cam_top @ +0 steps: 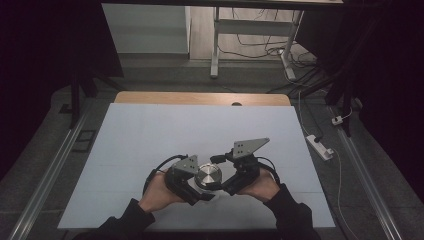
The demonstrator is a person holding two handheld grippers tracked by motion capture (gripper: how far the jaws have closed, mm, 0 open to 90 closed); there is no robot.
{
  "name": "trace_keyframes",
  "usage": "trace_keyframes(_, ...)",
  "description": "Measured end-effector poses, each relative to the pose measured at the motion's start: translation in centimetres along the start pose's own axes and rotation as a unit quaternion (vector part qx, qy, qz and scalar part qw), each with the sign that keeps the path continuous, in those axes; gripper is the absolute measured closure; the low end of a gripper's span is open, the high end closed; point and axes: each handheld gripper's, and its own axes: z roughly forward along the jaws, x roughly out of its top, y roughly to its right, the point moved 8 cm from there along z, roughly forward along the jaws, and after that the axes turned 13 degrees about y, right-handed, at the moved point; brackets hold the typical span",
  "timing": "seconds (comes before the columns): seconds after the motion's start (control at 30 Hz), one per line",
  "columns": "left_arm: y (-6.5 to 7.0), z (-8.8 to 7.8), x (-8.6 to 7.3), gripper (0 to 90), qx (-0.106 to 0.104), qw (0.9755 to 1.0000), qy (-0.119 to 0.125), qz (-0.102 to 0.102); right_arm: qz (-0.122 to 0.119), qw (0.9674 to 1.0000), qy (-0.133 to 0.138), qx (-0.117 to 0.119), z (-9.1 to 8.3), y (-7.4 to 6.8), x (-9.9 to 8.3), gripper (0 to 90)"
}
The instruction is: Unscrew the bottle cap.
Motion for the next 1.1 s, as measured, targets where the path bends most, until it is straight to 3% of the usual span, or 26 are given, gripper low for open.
trace_keyframes(0.07,-0.4,-0.1,0.0,15.1,0.019,0.9998,0.002,-0.009,0.003,0.9996,-0.002,-0.027,0.0,0.0,0.4,7.3)
trace_keyframes(0.1,-0.6,-0.1,0.0,15.1,0.029,0.9995,0.004,-0.016,0.002,0.9975,-0.016,-0.069,0.2,0.2,0.4,7.2)
trace_keyframes(0.13,-0.8,-0.1,0.0,15.1,0.038,0.9991,0.004,-0.020,0.002,0.9975,-0.016,-0.069,0.2,0.2,0.4,7.2)
trace_keyframes(0.17,-0.9,-0.1,-0.1,15.1,0.047,0.9987,0.003,-0.022,-0.002,0.9963,-0.021,-0.083,0.5,0.2,0.3,7.4)
trace_keyframes(0.23,-1.1,0.0,-0.1,15.0,0.060,0.9978,0.002,-0.027,-0.008,0.9909,-0.037,-0.129,1.3,0.6,-0.3,8.3)
trace_keyframes(0.37,-1.2,0.2,-0.2,15.1,0.075,0.9968,-0.005,-0.025,-0.004,0.9879,-0.030,-0.152,1.7,1.0,-0.7,13.8)
trace_keyframes(0.47,-1.3,0.3,-0.3,15.1,0.078,0.9966,-0.010,-0.024,0.012,0.9896,-0.020,-0.142,1.8,1.1,-1.0,18.4)
trace_keyframes(0.57,-1.2,0.3,-0.3,15.1,0.070,0.9972,-0.010,-0.023,-0.001,0.9904,-0.022,-0.136,1.8,1.0,-0.9,19.6)
trace_keyframes(0.77,-0.6,0.1,-0.2,15.1,0.021,0.9997,-0.001,-0.016,-0.005,0.9955,-0.021,-0.092,1.5,0.5,-0.8,19.8)
trace_keyframes(0.9,-0.2,0.0,-0.1,15.0,-0.013,0.9998,0.010,-0.009,-0.001,0.9980,-0.017,-0.061,1.3,0.1,-0.5,19.8)
trace_keyframes(1.1,0.0,-0.2,-0.2,15.1,-0.032,0.9994,0.010,0.005,0.003,0.9992,-0.013,-0.038,1.2,-0.2,-0.4,19.8)
